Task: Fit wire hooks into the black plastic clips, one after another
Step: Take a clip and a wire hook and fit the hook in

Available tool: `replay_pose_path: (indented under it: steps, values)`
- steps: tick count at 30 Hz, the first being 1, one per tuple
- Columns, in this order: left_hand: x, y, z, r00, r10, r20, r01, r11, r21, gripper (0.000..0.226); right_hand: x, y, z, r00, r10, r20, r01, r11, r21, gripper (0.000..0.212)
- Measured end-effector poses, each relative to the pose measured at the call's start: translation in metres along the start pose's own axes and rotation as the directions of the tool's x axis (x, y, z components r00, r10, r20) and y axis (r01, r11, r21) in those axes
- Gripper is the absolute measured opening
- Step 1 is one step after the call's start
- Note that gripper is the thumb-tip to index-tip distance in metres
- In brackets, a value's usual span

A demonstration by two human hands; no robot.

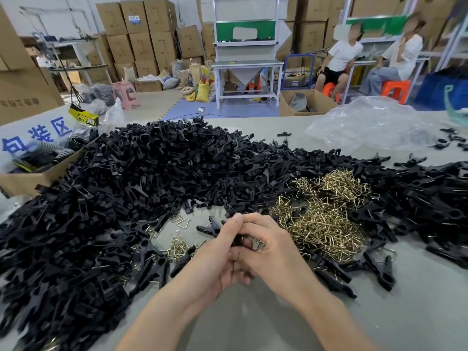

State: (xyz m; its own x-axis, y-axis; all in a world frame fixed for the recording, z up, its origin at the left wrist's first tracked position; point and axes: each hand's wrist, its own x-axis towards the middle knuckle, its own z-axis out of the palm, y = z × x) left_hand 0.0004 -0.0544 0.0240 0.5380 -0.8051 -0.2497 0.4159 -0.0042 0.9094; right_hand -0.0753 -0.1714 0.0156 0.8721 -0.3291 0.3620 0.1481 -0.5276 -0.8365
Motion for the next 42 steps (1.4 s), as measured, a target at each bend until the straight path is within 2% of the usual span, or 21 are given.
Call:
replay_pose_path:
  steps: [7,10,12,19,25,30,34,38,40,42]
  values:
    - [-0.001,0.000,-0.002,0.999,0.022,0.033,-0.023,0.999,0.039,0.061,-0.002,0.002,-0.003,0.999,0.038,0.034,-0.041,0.994,0.097,0.041]
    - [-0.001,0.001,-0.002,0.999,0.036,0.041,-0.038,0.998,0.053,0.059,-0.003,0.006,-0.002,0.990,0.122,0.077,-0.134,0.973,0.190,0.062]
    - [-0.002,0.001,-0.002,0.998,0.042,0.043,-0.044,0.998,0.045,0.057,-0.003,0.007,-0.002,0.982,0.156,0.102,-0.177,0.954,0.242,0.066]
    - [-0.002,-0.001,0.004,0.998,-0.023,0.052,0.031,0.987,-0.158,0.038,-0.003,0.007,0.002,0.985,0.148,0.090,-0.164,0.962,0.220,0.043]
    - [0.000,0.001,0.009,0.998,-0.055,0.021,0.058,0.952,-0.302,0.034,-0.002,0.007,0.002,0.993,0.085,0.080,-0.100,0.972,0.214,0.053]
    - [0.001,-0.002,0.009,0.999,-0.046,0.015,0.048,0.954,-0.297,0.036,-0.002,0.005,0.003,0.995,0.084,0.053,-0.091,0.984,0.156,0.039]
    - [0.000,0.002,0.007,0.999,-0.042,0.032,0.050,0.953,-0.298,0.042,-0.004,0.004,0.003,1.000,0.019,0.020,-0.020,0.997,0.079,0.036]
    - [0.001,0.000,0.007,1.000,0.008,0.001,-0.007,0.966,-0.258,0.067,-0.005,0.003,0.000,0.998,-0.067,-0.020,0.068,0.997,0.021,0.030]
    - [0.001,0.000,0.008,0.998,0.038,-0.045,-0.046,0.982,-0.184,0.075,-0.005,0.001,-0.007,0.994,-0.047,-0.096,0.053,0.997,0.059,0.026]
    - [0.002,0.000,0.008,0.991,0.051,-0.121,-0.065,0.991,-0.114,0.077,-0.005,0.000,-0.020,0.976,0.061,-0.209,-0.011,0.973,0.230,0.021]
